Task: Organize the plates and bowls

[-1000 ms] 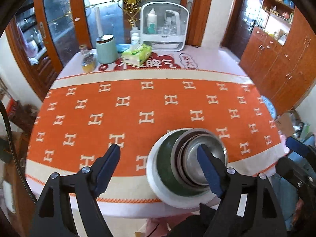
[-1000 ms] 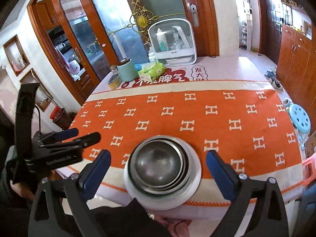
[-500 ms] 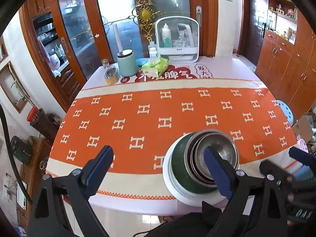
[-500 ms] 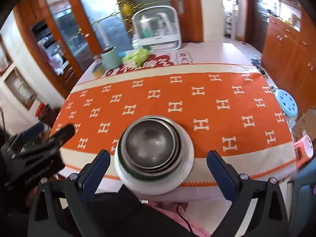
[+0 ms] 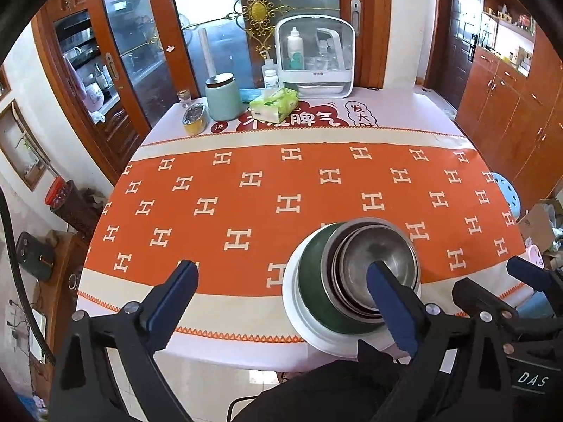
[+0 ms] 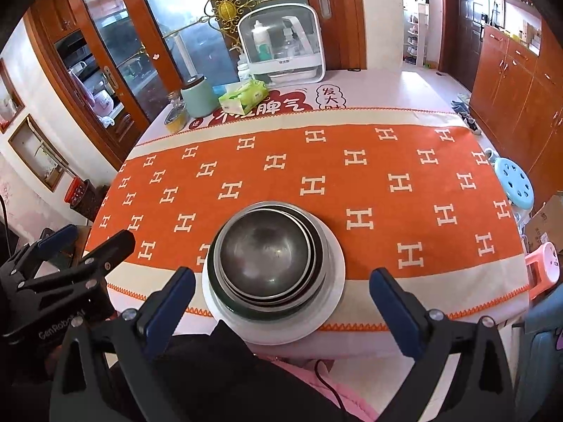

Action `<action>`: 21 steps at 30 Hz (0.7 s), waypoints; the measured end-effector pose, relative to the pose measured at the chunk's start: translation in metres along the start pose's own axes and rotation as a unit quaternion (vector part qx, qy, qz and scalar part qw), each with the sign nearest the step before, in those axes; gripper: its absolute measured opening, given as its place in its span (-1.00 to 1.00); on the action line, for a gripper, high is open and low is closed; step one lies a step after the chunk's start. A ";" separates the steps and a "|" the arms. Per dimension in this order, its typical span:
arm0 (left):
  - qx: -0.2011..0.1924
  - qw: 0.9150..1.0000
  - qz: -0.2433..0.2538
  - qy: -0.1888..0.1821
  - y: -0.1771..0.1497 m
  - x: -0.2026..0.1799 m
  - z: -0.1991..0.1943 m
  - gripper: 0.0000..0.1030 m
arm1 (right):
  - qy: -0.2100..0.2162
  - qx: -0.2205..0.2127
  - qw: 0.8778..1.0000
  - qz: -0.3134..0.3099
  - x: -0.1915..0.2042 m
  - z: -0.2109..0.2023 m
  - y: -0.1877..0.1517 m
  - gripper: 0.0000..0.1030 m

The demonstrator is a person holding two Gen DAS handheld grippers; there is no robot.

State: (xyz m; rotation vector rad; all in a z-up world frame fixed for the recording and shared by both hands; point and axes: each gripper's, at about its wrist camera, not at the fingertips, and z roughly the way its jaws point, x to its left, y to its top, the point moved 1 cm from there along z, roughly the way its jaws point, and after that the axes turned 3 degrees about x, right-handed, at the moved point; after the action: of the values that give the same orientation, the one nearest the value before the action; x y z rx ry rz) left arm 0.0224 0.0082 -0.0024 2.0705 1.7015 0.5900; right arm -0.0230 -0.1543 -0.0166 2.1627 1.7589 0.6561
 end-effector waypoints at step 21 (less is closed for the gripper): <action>0.052 0.999 -0.004 0.014 -0.004 0.002 0.017 0.99 | 0.017 0.020 1.000 -0.013 0.007 0.002 -0.002 0.94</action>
State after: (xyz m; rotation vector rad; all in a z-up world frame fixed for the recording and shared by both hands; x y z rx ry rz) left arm 0.0291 0.0105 -0.0184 2.1359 1.7895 0.5399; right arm -0.0222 -0.1465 -0.0177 2.1630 1.8288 0.6601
